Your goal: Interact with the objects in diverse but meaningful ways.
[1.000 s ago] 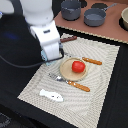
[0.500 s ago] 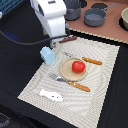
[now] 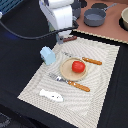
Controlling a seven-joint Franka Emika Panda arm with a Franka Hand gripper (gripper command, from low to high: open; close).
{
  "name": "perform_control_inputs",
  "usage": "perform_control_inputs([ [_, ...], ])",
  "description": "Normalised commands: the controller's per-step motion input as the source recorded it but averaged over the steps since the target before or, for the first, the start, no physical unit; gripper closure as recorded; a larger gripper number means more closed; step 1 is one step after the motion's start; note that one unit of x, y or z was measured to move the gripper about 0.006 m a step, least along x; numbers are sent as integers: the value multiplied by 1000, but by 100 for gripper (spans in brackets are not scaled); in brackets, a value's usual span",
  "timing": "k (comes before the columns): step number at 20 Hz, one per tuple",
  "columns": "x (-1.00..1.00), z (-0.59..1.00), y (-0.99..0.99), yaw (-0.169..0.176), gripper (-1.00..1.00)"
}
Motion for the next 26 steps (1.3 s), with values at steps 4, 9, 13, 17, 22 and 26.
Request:
perform_control_inputs([
  [4, 541, -8, -199, -233, -100],
  [9, 337, -113, -142, -296, -100],
  [13, 137, -104, -76, -256, -100],
  [17, 24, 0, 9, -6, -100],
  [22, -63, 0, 4, -18, -100],
  [26, -207, -22, 270, -51, -100],
])
